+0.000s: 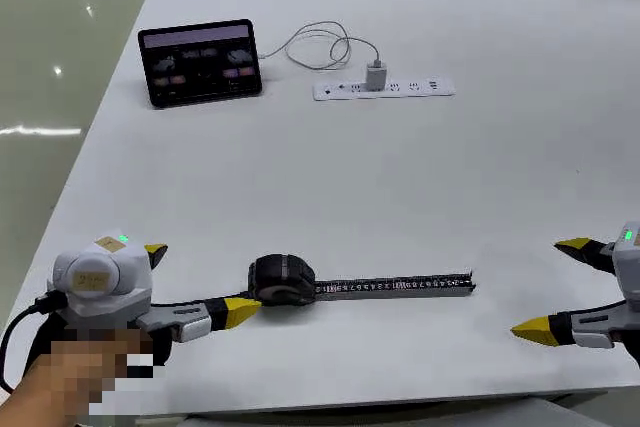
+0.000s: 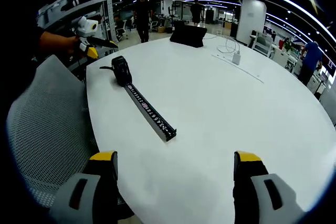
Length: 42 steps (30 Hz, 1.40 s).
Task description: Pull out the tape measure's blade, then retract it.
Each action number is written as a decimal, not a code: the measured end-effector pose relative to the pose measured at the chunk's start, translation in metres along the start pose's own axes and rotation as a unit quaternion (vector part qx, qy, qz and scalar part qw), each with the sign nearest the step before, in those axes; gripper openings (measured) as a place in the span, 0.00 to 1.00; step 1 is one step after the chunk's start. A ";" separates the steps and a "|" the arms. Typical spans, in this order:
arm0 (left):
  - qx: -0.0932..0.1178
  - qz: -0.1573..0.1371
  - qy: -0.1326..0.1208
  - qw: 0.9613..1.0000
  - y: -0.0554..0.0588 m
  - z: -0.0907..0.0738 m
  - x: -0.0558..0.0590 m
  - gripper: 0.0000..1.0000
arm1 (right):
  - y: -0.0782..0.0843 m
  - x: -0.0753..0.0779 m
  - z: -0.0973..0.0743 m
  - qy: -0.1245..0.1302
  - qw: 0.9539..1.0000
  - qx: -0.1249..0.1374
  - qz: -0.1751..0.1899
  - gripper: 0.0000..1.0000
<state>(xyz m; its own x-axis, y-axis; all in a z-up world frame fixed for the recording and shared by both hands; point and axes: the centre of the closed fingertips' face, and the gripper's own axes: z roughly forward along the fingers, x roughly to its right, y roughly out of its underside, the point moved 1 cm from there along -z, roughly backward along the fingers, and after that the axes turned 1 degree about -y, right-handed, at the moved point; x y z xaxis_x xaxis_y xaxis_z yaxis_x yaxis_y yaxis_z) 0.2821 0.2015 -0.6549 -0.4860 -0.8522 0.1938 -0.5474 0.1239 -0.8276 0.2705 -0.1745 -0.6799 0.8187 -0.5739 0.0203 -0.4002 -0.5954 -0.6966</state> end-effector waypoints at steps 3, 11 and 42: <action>0.008 -0.005 -0.017 1.000 -0.010 0.006 0.007 1.00 | -0.004 -0.001 0.006 -0.012 1.000 -0.008 -0.012 0.92; 0.012 -0.012 -0.055 0.998 -0.020 0.024 0.010 1.00 | -0.016 -0.009 0.016 -0.067 0.996 -0.032 -0.047 0.96; 0.039 -0.039 -0.163 0.985 0.011 0.081 0.031 0.93 | -0.025 -0.027 0.074 -0.164 0.958 -0.118 -0.204 0.63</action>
<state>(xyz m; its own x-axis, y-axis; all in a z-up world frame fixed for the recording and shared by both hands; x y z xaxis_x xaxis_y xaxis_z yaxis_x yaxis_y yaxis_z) 0.3157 0.1353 -0.7004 -0.1938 -0.9770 0.0891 -0.5146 0.0239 -0.8571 0.2888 -0.1029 -0.7160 0.9966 -0.0821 0.0018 -0.0703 -0.8653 -0.4963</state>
